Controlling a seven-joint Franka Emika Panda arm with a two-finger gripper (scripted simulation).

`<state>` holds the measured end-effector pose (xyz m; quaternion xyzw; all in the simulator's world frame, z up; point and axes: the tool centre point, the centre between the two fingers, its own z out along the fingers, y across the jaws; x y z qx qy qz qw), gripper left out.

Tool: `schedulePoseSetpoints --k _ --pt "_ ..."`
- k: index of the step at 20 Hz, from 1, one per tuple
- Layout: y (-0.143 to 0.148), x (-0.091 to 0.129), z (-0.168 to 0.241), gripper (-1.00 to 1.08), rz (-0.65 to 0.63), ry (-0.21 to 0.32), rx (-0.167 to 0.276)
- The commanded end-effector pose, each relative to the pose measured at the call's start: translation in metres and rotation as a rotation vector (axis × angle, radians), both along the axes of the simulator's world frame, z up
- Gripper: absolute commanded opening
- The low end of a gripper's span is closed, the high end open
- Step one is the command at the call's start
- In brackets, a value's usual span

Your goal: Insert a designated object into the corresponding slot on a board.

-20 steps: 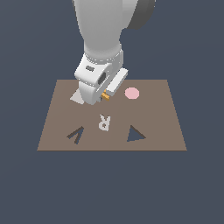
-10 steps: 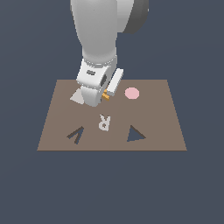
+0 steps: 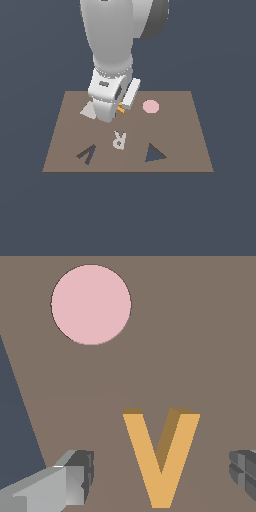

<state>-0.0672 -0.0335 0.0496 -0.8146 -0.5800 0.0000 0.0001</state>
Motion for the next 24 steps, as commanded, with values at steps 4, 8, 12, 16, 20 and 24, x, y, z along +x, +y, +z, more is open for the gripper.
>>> schedulePoseSetpoints --k 4,8,12,16,20,24 --pt "0.0 0.0 -0.001 1.0 -0.001 0.0 0.0" --pt "0.0 0.0 -0.011 1.0 -0.003 0.0 0.0" --pt "0.0 0.0 -0.019 1.0 -0.003 0.0 0.0" --pt "0.0 0.0 -0.02 -1.0 -0.003 0.0 0.0" --pt "0.0 0.0 -0.02 -1.0 -0.003 0.0 0.0" --pt "0.0 0.0 -0.019 -1.0 -0.003 -0.001 -0.001"
